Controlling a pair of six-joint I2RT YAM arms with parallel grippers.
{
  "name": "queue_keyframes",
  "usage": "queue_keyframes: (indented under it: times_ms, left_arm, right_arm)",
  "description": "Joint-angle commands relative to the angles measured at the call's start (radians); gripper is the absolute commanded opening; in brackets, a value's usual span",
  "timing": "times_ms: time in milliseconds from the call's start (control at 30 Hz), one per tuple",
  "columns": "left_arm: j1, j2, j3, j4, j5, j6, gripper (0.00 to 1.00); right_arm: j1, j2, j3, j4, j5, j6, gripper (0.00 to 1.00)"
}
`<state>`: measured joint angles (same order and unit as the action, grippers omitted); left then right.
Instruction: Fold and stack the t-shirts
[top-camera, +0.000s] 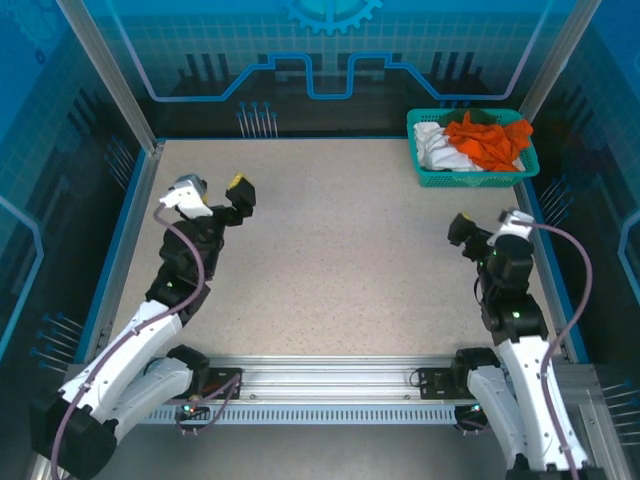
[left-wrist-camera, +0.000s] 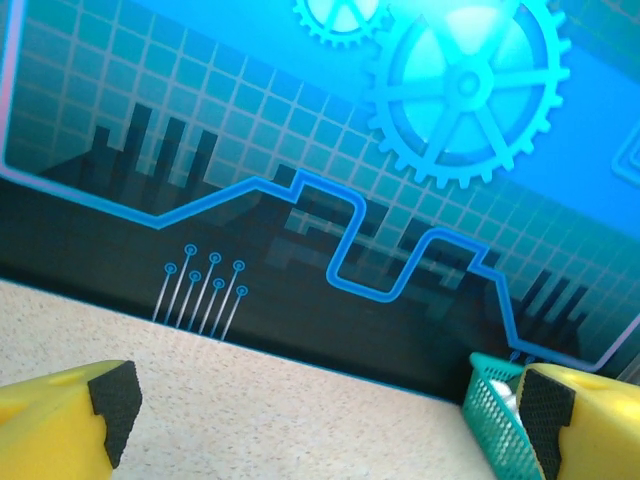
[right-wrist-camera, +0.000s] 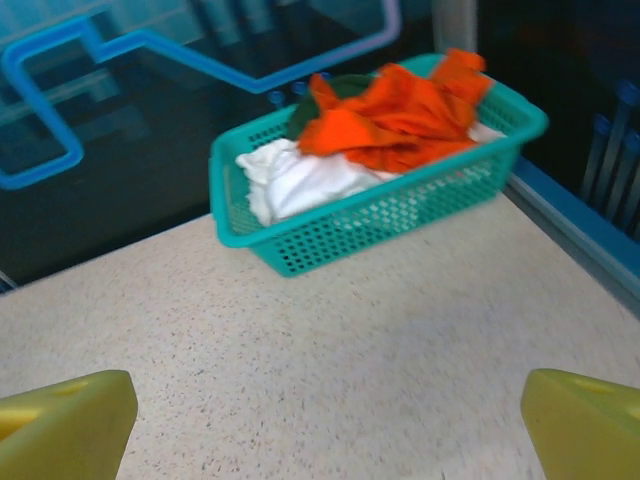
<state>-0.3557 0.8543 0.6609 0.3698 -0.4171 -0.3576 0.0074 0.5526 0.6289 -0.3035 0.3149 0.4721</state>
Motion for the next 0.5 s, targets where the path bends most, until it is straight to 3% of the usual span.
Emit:
queue_keyframes:
  times_ms: [0, 133, 233, 467]
  left_arm:
    - [0.031, 0.054, 0.072, -0.216, 0.107, -0.185, 0.99]
    - [-0.013, 0.198, 0.187, -0.365, 0.056, -0.239, 0.99]
    - [-0.068, 0.34, 0.227, -0.263, 0.059, -0.239, 0.99]
    - [-0.144, 0.724, 0.386, -0.026, 0.221, -0.133, 0.99]
  right_arm:
    - [-0.057, -0.004, 0.038, -0.101, -0.116, 0.162, 1.0]
    - [-0.06, 0.252, 0.243, -0.226, -0.141, 0.27, 1.0]
    - [-0.052, 0.488, 0.42, -0.278, -0.111, 0.296, 0.9]
    - [-0.059, 0.981, 0.799, -0.234, -0.005, 0.32, 0.67]
